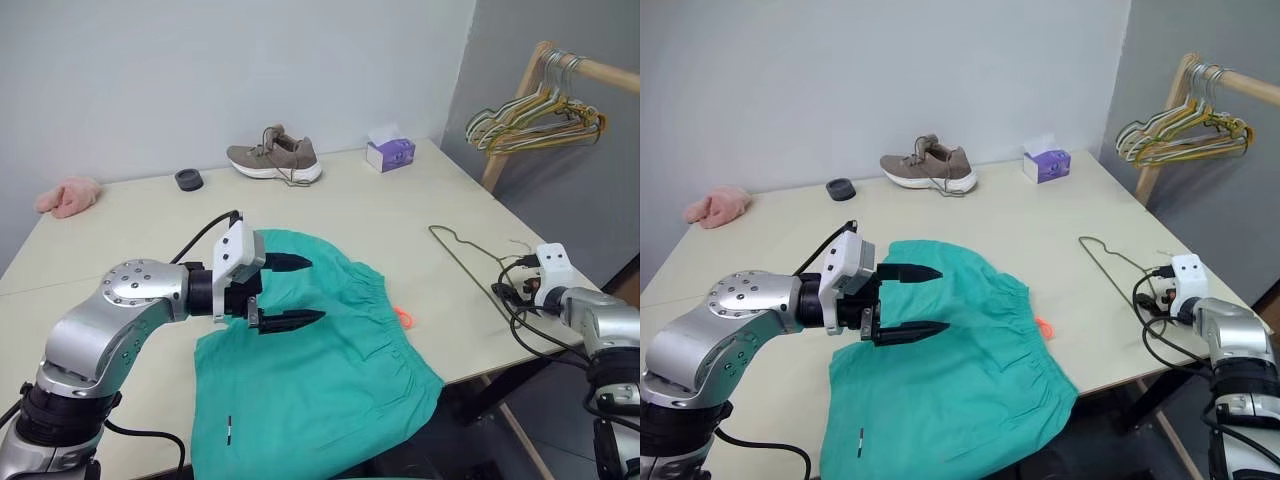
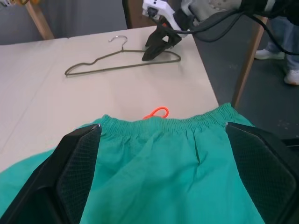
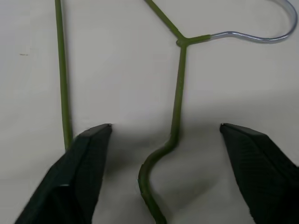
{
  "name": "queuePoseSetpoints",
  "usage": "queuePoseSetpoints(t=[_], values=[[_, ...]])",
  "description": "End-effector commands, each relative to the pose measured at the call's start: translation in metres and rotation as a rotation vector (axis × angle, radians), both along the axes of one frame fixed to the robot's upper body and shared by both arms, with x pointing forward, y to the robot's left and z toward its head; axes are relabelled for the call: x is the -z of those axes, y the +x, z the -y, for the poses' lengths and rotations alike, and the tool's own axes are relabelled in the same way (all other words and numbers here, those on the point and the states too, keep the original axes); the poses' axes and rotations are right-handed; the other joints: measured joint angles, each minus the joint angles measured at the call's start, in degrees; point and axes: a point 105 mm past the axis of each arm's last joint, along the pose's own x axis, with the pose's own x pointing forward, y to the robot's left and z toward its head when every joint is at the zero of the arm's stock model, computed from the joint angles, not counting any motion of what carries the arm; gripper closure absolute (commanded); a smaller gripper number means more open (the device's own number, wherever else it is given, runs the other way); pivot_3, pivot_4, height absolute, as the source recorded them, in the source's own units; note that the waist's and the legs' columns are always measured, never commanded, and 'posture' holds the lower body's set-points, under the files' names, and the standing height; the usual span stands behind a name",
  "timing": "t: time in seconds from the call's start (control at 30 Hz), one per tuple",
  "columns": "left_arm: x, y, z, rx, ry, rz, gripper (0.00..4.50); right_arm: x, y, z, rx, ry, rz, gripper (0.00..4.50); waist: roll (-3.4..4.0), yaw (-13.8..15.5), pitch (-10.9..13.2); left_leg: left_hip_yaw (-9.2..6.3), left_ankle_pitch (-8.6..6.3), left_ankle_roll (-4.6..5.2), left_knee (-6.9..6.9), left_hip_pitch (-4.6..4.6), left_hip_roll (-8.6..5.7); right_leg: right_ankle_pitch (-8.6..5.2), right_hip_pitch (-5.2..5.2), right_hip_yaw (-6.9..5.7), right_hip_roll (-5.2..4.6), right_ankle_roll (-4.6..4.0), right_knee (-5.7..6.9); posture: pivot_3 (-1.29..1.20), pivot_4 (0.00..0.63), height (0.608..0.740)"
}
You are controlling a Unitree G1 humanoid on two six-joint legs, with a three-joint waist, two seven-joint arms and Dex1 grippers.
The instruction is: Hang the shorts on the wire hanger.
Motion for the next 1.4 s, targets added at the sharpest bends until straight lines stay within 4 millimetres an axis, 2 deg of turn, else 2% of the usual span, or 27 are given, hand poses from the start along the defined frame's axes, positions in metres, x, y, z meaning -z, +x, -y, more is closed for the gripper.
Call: queuePoseSetpoints(t=[0.03, 0.2, 0.27, 0.3, 0.5, 0.63, 0.73, 0.83, 0.9, 0.93, 1.07, 1.2, 1.3, 1.4], values=[[-0.005, 0.004, -0.002, -0.006, 0.001, 0.035, 0.0, 0.028, -0.015, 0.012, 0.053, -0.015, -0.153, 1.88, -0.26, 0.0, -0.2, 0.0, 0.0, 0.0, 0.01, 0.02, 0.0, 0.01, 0.03, 0.0, 0.0, 0.02, 0.0, -0.27, 0.0, 0.74], [-0.003, 0.005, -0.005, -0.017, 0.002, 0.039, 0.0, 0.039, -0.016, 0.014, 0.032, -0.099, -0.185, 3.54, -0.8, 0.2, -0.6, -0.11, 0.0, 0.0, 0.0, 0.25, 0.01, 0.01, 0.35, -0.08, 0.0, 0.02, -0.15, -0.26, 0.0, 0.74], [-0.002, 0.005, -0.007, -0.023, 0.002, 0.038, 0.0, 0.038, -0.013, 0.016, -0.01, -0.183, -0.16, 4.28, -0.94, 0.3, -0.7, -0.12, -0.01, 0.0, -0.01, 0.33, 0.01, 0.03, 0.52, -0.07, 0.0, 0.05, -0.29, -0.26, 0.0, 0.74], [-0.001, 0.006, -0.009, -0.033, 0.002, 0.037, 0.0, 0.036, -0.01, 0.015, -0.012, -0.184, -0.147, 4.48, -0.97, 0.3, -0.7, -0.13, -0.01, 0.0, -0.01, 0.38, 0.01, 0.05, 0.61, -0.08, 0.0, 0.09, -0.38, -0.26, 0.0, 0.74], [0.002, 0.024, -0.026, -0.161, -0.012, 0.053, 0.0, 0.013, 0.011, 0.002, -0.072, -0.196, -0.034, 4.48, -0.98, 0.3, -0.7, -0.1, -0.05, 0.08, -0.01, 0.69, -0.02, 0.1, 0.93, -0.02, -0.05, 0.18, -0.56, -0.27, 0.0, 0.74], [0.002, 0.044, -0.046, -0.294, -0.013, 0.093, 0.0, -0.018, 0.027, -0.013, -0.206, -0.264, 0.109, 4.48, -0.57, 0.0, -0.4, -0.03, -0.05, 0.08, -0.06, 0.69, -0.02, 0.11, 0.87, 0.04, -0.05, 0.18, -0.53, -0.26, 0.0, 0.74], [-0.004, 0.062, -0.071, -0.42, -0.034, 0.102, 0.0, -0.059, 0.037, -0.046, -0.41, -0.339, 0.279, 4.48, -0.18, -0.2, -0.2, 0.04, -0.06, 0.09, -0.09, 0.49, -0.01, 0.1, 0.6, 0.11, -0.05, 0.2, -0.45, -0.27, 0.0, 0.74], [-0.008, 0.069, -0.082, -0.472, -0.077, 0.077, 0.0, -0.079, 0.036, -0.073, -0.564, -0.417, 0.371, 4.48, -0.03, -0.2, -0.2, 0.03, -0.05, 0.07, -0.03, -0.21, -0.01, 0.11, -0.26, 0.11, -0.05, 0.22, -0.07, -0.27, 0.0, 0.74], [-0.012, 0.072, -0.087, -0.488, -0.124, 0.033, 0.0, -0.092, 0.032, -0.099, -0.69, -0.457, 0.449, 4.48, -0.02, 0.0, -0.2, -0.1, -0.05, 0.07, -0.06, -0.24, 0.0, 0.1, -0.3, -0.03, -0.07, 0.22, -0.02, -0.27, 0.0, 0.74], [-0.012, 0.072, -0.089, -0.489, -0.134, 0.019, 0.0, -0.096, 0.031, -0.105, -0.721, -0.467, 0.471, 4.48, -0.02, 0.0, -0.2, -0.16, -0.05, 0.07, -0.08, -0.25, 0.0, 0.08, -0.31, -0.08, -0.07, 0.24, -0.03, -0.27, 0.0, 0.74], [-0.005, 0.06, -0.086, -0.407, -0.125, -0.104, 0.0, -0.123, 0.019, -0.156, -0.948, -0.552, 0.64, 4.48, -0.01, 0.0, -0.1, -0.18, -0.08, 0.05, -0.09, -0.33, -0.06, 0.0, -0.33, -0.1, -0.18, 0.35, -0.09, -0.26, 0.0, 0.74], [0.003, 0.047, -0.081, -0.33, -0.094, -0.194, 0.0, -0.141, 0.006, -0.194, -1.105, -0.61, 0.782, 4.48, 0.0, 0.0, -0.1, -0.2, -0.08, 0.05, -0.07, -0.46, -0.11, 0.0, -0.44, -0.11, -0.24, 0.36, -0.08, -0.27, 0.0, 0.74], [0.014, 0.033, -0.075, -0.254, -0.032, -0.243, 0.0, -0.151, -0.004, -0.218, -1.207, -0.632, 0.866, 4.48, 0.03, -0.1, -0.1, -0.18, -0.07, 0.05, -0.08, -0.46, -0.1, -0.01, -0.5, -0.1, -0.24, 0.35, -0.04, -0.27, 0.0, 0.74], [0.022, 0.033, -0.074, -0.251, -0.012, -0.256, 0.0, -0.159, -0.012, -0.234, -1.274, -0.631, 0.925, 4.48, 0.03, 0.1, -0.1, -0.23, -0.07, 0.05, -0.07, -0.47, -0.1, -0.01, -0.5, -0.14, -0.24, 0.33, -0.03, -0.27, 0.0, 0.74]])
